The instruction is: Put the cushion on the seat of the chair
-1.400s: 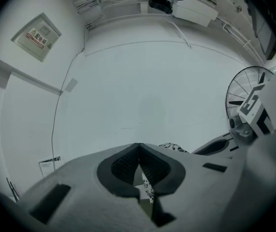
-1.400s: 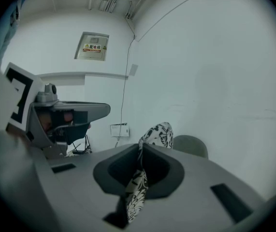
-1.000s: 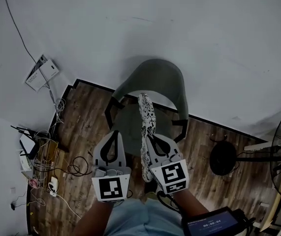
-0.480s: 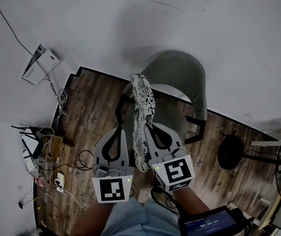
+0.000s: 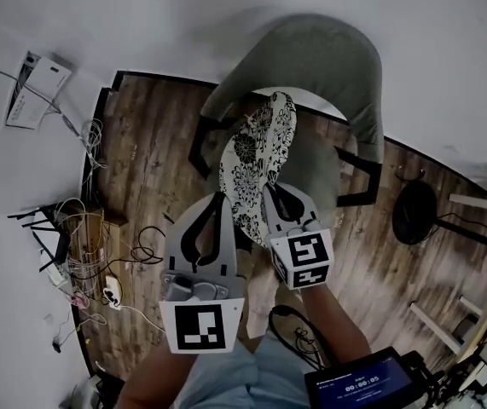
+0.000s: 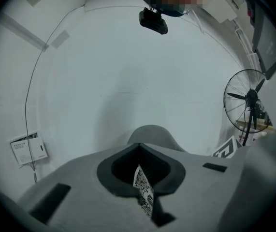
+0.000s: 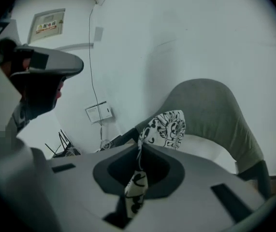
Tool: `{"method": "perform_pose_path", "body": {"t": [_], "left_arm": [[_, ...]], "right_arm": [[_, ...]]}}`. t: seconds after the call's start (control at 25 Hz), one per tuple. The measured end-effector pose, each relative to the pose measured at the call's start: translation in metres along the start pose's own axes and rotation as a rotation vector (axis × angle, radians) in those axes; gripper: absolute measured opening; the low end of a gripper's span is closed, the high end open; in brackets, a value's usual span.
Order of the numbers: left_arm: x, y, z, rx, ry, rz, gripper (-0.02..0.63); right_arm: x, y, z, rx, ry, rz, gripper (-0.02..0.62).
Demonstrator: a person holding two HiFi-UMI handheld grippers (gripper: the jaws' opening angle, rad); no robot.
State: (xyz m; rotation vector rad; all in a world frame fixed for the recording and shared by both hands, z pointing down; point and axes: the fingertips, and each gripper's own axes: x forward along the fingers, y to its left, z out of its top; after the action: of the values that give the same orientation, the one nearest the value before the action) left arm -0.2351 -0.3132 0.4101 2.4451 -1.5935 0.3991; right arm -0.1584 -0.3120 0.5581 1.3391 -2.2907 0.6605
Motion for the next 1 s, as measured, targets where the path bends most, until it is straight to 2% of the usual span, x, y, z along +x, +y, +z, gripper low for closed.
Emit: {"method": "perform_pose_path", "body": {"t": [0.2, 0.52, 1.0], "left_arm": [[0.005, 0.003, -0.004, -0.005, 0.009, -0.007, 0.009], [-0.004, 0.005, 0.008, -0.011, -0.011, 0.001, 0.009], [0.012, -0.032, -0.013, -0.01, 0.023, -0.076, 0.009]], "right_arm": [[0.005, 0.004, 0.0, -0.022, 0.018, 0.005, 0.025], [0.005, 0.051, 0.05, -0.106, -0.075, 0.098, 0.026], [-0.004, -0.02, -0.008, -0.012, 0.014, -0.027, 0.031]]}}
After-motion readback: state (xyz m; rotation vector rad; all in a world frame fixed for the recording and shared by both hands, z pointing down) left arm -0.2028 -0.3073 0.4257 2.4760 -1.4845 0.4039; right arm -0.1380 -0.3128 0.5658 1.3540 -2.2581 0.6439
